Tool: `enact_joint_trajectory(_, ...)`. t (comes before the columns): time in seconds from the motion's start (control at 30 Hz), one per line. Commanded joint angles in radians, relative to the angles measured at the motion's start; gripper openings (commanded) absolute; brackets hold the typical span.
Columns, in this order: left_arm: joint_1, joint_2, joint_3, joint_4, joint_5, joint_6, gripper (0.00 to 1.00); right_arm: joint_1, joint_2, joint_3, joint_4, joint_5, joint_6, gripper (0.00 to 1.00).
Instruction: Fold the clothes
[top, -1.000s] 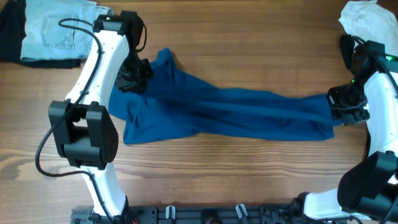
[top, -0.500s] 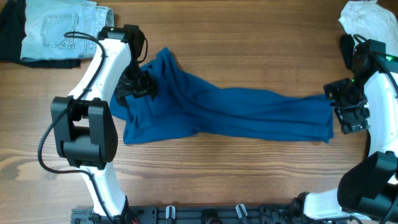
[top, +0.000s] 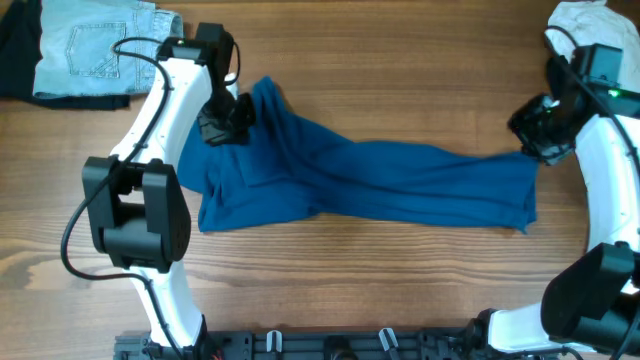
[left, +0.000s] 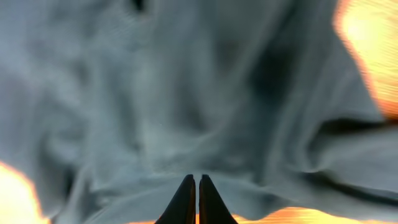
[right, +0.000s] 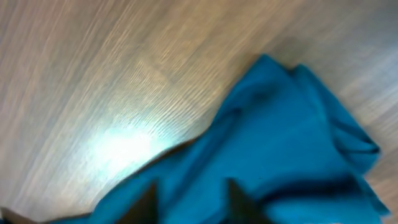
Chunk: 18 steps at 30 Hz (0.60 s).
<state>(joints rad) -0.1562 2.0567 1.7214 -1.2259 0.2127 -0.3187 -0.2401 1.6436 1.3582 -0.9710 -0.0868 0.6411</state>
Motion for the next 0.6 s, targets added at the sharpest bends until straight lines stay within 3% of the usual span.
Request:
enact_joint_trajectory(0.0,-0.056,-0.011,-0.015,0.078,0.078,0.053,0.04,0.054,0.007,-0.108,0.082,-0.015,-0.037,0.06)
enact_joint_trajectory(0.57,-0.019,0.171,-0.067,0.135,0.075,0.050,0.04,0.069,0.108,-0.397,0.290,-0.013,0.079,0.05)
